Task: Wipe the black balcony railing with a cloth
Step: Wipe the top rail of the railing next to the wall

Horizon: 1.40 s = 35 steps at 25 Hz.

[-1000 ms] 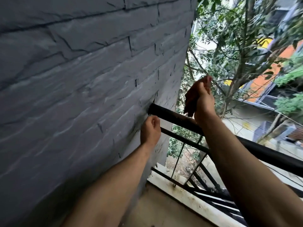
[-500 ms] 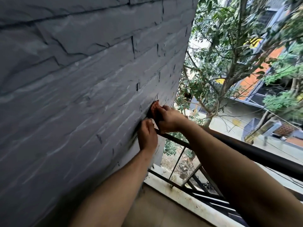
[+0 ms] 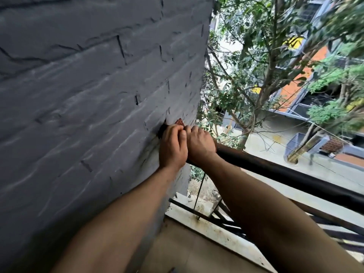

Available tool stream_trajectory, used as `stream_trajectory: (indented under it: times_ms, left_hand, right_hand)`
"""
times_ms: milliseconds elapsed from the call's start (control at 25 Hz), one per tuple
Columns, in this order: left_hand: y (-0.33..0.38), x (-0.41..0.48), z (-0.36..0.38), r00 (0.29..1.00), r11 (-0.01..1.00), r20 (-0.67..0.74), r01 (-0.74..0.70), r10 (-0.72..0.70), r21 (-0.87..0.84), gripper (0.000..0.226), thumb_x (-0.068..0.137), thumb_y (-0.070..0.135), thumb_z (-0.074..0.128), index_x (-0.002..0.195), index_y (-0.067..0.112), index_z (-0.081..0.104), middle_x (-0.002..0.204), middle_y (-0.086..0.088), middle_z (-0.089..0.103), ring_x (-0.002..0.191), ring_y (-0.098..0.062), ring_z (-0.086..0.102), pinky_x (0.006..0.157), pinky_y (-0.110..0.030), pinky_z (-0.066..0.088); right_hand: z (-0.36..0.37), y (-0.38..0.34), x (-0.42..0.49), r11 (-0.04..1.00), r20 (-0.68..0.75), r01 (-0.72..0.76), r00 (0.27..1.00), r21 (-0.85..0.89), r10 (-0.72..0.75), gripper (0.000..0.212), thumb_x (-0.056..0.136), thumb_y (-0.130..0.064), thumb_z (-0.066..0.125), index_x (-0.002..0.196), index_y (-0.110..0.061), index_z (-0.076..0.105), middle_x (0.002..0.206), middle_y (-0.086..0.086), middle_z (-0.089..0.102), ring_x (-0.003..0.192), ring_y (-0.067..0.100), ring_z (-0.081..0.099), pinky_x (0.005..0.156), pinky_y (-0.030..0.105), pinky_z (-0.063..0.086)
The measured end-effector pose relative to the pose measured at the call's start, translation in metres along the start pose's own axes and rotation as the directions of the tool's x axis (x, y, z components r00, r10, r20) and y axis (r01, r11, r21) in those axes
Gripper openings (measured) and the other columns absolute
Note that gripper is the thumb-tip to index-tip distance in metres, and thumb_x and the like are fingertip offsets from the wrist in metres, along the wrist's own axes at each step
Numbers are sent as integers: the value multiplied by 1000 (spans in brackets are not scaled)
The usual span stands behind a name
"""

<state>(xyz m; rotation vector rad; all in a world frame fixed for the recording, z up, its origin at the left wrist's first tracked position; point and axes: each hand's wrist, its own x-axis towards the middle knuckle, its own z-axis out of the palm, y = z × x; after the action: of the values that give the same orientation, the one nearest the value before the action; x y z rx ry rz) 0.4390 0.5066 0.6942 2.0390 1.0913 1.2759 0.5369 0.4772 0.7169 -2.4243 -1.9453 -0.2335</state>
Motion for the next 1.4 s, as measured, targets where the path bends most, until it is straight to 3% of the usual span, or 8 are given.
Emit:
stream_trajectory:
  times_ms: [520,840,920,1000,1120,1280,1320,1400]
  left_hand:
    - [21,-19,44,926,935,305,-291,222,202,43,103,35,35,125,10,61,133,-7,61,127,-23,52,116,-48,32]
    - [50,-35,69,882,897,385,-378,272,231,51,104,41,27,129,9,59,137,-8,59,132,-22,49,125,-49,16]
    - [50,-37,74,872,891,409,-387,270,237,56,103,44,23,130,10,59,138,-7,59,134,-22,48,124,-51,15]
    - [52,-40,78,861,890,424,-399,282,220,57,104,45,22,132,11,58,140,-6,59,135,-21,48,124,-53,16]
    - [57,-45,81,863,906,388,-401,325,134,55,104,43,25,132,10,58,139,-7,59,135,-22,48,123,-54,17]
    - [76,-47,93,841,885,357,-460,407,75,49,105,37,32,133,6,57,139,-11,58,134,-25,48,121,-53,23]
    - [84,-48,100,821,871,378,-486,427,74,48,105,37,34,133,6,57,139,-11,58,134,-25,47,122,-52,21]
    - [104,-56,116,760,838,474,-540,445,78,51,105,41,33,134,7,56,140,-12,57,135,-26,46,125,-48,15]
  right_hand:
    - [-11,75,-68,987,21,-145,989,64,144,28,101,-34,46,120,-13,48,115,12,63,104,30,63,89,42,50]
    - [-7,142,-145,967,-31,-251,968,-34,250,69,89,-53,68,140,-13,43,125,10,61,113,27,60,103,43,48]
    - [-3,174,-190,924,-19,-379,925,-56,378,77,91,-51,67,150,-15,34,143,12,53,133,30,50,120,50,33]
    - [-1,187,-218,838,45,-538,838,-96,543,78,98,-40,56,160,-13,17,165,15,24,154,32,18,128,53,7]
    - [4,146,-182,764,45,-643,763,-52,645,82,92,-10,33,159,-9,-15,164,16,-24,152,34,-24,123,51,-17]
    - [14,123,-171,973,-41,-227,973,40,228,81,93,-19,42,163,-15,2,171,7,-4,157,24,-8,127,43,-11]
    - [14,148,-194,978,-39,-209,977,18,209,85,88,-19,48,163,-18,8,171,5,4,158,23,-1,128,45,-5]
    - [10,206,-241,893,-57,-450,891,18,451,96,75,-6,60,160,-21,18,168,6,19,157,25,10,128,50,5]
